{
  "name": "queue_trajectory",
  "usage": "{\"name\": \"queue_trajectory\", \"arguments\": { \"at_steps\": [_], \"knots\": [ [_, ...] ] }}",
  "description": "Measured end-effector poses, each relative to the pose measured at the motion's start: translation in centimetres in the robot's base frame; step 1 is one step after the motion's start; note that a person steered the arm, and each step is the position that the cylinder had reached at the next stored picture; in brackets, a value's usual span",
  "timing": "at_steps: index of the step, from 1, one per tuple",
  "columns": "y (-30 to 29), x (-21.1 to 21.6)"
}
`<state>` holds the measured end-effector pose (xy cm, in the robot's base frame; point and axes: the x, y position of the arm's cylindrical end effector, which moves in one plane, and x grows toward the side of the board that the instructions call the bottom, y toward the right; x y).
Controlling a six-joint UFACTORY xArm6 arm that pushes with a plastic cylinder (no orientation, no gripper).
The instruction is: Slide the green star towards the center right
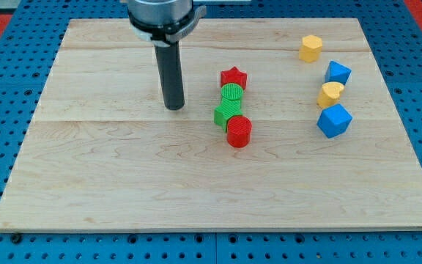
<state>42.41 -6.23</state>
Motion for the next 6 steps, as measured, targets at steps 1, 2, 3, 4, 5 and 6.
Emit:
{"name": "queue_trajectory", "arguments": {
  "at_steps": [1,2,3,4,5,6],
  "knots": [
    [0.0,3.2],
    [0.0,3.4],
    [0.1,2.8],
    [1.2,2.6],
    [2.7,2.6],
    [3.6,2.4]
  ]
}}
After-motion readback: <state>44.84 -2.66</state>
